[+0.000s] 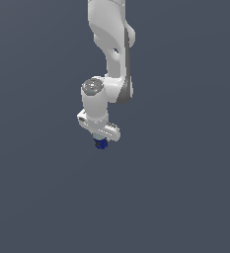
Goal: Pick up the object and move it to a goal position.
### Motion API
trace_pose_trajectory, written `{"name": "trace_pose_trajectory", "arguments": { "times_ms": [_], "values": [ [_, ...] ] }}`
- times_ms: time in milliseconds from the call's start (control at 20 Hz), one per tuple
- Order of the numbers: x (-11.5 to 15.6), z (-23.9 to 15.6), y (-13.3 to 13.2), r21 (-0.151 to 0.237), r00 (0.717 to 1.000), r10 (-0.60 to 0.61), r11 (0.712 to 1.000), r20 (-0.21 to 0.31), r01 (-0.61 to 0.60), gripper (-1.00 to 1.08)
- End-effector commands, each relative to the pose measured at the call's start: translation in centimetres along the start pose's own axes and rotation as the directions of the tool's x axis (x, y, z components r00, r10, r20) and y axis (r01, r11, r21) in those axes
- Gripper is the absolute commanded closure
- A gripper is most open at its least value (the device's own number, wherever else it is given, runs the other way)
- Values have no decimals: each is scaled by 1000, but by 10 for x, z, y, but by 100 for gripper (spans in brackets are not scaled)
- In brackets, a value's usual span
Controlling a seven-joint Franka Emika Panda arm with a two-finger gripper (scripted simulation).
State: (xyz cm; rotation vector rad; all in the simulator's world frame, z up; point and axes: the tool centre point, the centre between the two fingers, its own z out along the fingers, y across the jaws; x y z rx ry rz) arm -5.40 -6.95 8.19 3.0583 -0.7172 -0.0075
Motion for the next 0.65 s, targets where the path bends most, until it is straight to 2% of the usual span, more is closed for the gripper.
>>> {"name": "trace_pose_trajectory", "arguments": {
  "times_ms": [0,300,600],
  "values": [
    [-6,-8,-14,1,1000,-1,1000,-5,1,108],
    [-24,-23,-44,1,1000,-1,1000,-5,1,108],
    [-28,-27,-53,1,1000,-1,1000,-5,1,108]
  ]
}}
